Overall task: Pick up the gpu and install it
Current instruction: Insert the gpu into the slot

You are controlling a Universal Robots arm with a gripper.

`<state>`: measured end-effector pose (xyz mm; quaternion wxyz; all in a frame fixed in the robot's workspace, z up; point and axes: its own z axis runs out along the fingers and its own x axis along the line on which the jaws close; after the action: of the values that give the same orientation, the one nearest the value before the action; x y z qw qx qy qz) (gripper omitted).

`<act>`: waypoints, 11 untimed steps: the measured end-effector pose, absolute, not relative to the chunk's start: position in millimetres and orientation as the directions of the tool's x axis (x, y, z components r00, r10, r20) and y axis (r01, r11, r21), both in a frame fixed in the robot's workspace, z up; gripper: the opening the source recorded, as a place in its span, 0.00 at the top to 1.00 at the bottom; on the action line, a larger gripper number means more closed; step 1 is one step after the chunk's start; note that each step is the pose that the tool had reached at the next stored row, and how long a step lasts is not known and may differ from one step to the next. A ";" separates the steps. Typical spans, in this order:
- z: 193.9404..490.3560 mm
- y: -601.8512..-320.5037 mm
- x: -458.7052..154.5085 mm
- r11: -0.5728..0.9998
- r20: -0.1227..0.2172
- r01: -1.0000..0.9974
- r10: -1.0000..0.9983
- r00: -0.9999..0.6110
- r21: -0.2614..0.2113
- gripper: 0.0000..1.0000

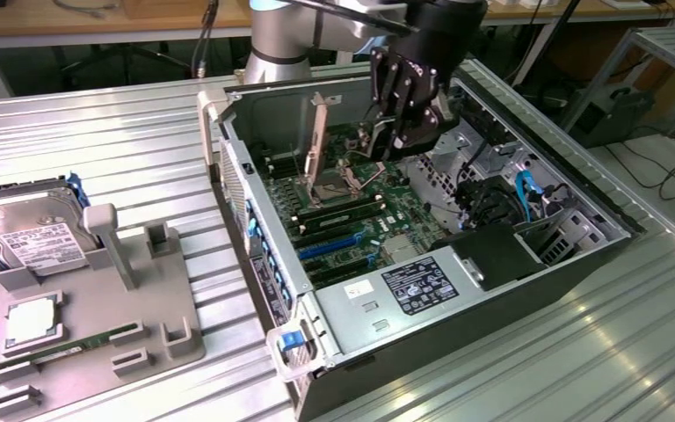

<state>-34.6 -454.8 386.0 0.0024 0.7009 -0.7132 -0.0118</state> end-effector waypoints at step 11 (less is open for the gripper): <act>368.2 -454.8 -35.9 0.026 -0.012 -0.999 -1.000 -0.027 0.027 0.72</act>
<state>-35.9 -454.8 368.2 0.0052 0.6976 -0.7164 -0.0136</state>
